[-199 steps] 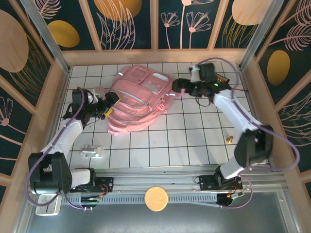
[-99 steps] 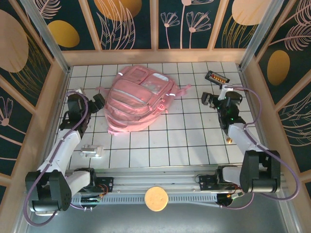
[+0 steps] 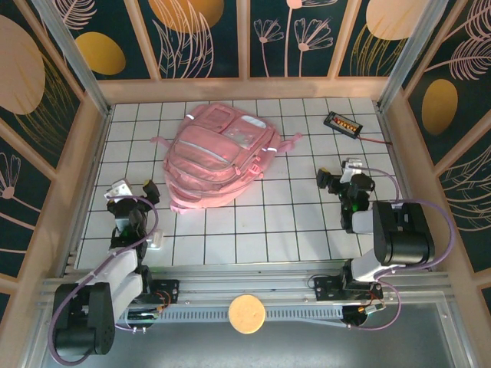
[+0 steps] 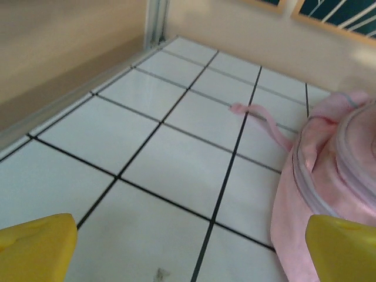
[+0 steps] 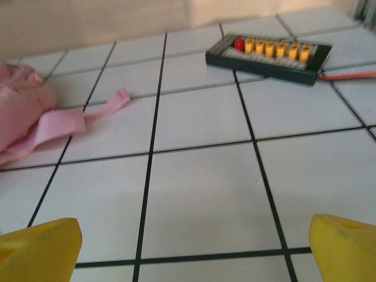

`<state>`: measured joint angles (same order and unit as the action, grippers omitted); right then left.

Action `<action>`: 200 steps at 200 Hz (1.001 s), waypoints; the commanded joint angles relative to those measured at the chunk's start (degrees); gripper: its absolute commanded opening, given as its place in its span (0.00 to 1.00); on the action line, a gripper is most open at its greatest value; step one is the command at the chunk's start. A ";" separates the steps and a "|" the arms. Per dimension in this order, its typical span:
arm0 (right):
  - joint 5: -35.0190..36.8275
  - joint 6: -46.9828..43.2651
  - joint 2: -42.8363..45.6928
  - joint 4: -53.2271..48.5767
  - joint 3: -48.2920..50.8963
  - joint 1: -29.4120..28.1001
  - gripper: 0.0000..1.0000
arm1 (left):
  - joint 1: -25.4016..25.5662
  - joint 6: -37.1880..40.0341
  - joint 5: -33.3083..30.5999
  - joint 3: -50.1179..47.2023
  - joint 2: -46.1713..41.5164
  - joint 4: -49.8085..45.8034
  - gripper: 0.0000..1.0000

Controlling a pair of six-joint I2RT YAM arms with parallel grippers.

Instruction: Pack the student bag

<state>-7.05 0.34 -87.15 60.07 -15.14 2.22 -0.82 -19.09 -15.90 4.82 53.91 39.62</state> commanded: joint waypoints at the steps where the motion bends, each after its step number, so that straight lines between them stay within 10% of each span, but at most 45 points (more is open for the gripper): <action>1: -0.68 0.45 -3.21 18.93 3.35 1.30 0.99 | -0.31 2.58 -2.36 -0.18 -0.03 9.30 0.99; 108: 2.30 0.69 -2.55 15.69 2.34 0.83 0.99 | -0.32 10.38 4.88 10.47 24.97 22.29 0.99; 148: 2.45 0.63 -2.46 15.82 2.41 0.71 0.99 | -0.31 11.87 6.82 3.93 33.92 44.21 0.99; 200: 2.48 0.63 -2.47 15.78 2.35 0.69 0.99 | -0.23 11.48 5.24 6.77 32.96 36.96 0.99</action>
<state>-5.80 0.54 -89.34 72.25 -12.69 3.29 -0.86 -8.54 -10.96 10.72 87.18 72.69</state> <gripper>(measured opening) 0.991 0.988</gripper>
